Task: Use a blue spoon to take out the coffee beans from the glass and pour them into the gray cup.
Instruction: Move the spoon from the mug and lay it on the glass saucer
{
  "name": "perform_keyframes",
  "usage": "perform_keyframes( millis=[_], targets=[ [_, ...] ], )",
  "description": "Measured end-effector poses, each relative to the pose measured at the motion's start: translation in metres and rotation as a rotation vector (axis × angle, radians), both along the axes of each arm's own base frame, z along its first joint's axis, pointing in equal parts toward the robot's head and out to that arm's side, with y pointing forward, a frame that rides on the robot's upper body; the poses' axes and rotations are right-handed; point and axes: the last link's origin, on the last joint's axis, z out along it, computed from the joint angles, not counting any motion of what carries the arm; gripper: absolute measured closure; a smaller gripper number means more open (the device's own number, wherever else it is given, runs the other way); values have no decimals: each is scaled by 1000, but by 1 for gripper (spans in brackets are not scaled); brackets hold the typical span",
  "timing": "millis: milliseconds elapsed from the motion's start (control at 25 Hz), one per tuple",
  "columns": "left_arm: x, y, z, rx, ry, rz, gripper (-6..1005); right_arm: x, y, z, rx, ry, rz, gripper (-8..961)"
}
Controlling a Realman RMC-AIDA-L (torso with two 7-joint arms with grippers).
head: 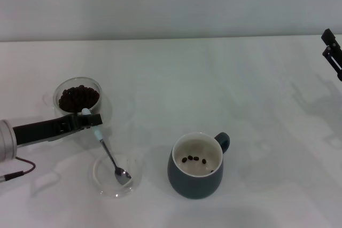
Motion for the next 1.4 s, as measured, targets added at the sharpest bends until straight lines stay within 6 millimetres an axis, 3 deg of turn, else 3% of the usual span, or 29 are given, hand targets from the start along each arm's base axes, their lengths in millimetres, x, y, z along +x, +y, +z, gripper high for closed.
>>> perform_keyframes(
  millis=[560,1400],
  targets=[
    [5,3,-7,-22,-1,-20,856,0,1,0,2,0,0,217],
    [5,3,-6,-28,-15,-24,612,0,1,0,2,0,0,215]
  ],
)
